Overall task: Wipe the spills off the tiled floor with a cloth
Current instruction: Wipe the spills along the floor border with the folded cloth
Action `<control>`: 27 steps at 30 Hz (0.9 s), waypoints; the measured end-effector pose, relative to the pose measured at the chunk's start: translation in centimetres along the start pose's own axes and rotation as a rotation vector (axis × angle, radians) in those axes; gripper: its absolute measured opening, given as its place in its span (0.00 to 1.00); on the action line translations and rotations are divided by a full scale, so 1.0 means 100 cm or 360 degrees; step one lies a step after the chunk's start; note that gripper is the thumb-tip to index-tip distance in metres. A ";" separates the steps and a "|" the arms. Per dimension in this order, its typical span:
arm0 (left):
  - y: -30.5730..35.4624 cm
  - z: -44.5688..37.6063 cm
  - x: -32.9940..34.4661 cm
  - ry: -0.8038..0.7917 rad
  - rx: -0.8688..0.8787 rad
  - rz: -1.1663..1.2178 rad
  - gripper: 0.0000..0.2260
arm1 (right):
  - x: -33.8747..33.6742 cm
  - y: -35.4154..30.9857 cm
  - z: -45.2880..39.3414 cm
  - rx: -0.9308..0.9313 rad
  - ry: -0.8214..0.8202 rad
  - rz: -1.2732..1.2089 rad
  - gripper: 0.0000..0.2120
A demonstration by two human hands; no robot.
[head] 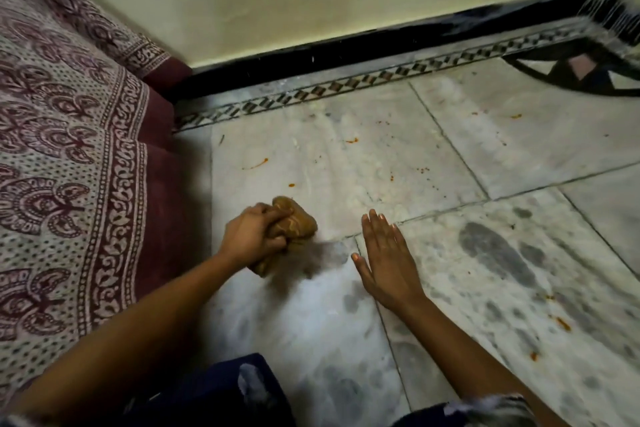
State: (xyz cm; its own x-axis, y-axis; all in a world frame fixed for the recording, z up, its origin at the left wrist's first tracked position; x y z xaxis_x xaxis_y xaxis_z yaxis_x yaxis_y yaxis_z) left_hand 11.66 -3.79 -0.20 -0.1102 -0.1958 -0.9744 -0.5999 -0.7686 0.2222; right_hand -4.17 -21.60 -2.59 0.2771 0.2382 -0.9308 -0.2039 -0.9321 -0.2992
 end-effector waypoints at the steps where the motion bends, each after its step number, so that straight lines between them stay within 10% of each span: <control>1: -0.007 -0.007 -0.008 0.0041 -0.0071 0.0031 0.32 | 0.001 0.001 -0.005 -0.0029 -0.0012 0.0015 0.31; 13: -0.058 -0.081 0.052 0.0130 -0.0562 0.0315 0.24 | 0.068 0.020 -0.063 0.0097 -0.0176 0.0115 0.32; 27: -0.045 -0.059 0.097 -0.0011 0.0214 0.0022 0.28 | 0.107 0.024 -0.062 0.0218 -0.0543 0.0301 0.36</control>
State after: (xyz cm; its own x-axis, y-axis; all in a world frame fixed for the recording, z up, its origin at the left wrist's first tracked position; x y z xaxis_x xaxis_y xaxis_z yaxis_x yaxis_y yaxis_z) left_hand 18.00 -5.81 -10.46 -0.1246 -0.2012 -0.9716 -0.6990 -0.6772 0.2298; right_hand 4.16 -22.97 -11.94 -0.1000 0.1642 -0.9813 -0.3509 -0.9287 -0.1197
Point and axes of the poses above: each hand's wrist, its own z-axis away from the middle knuckle, its own x-axis out of the palm, y = z × x, the point moved 7 cm from there along -z, towards the middle knuckle, and after that the axes turned 11 degrees about y, right-handed, at the moved point
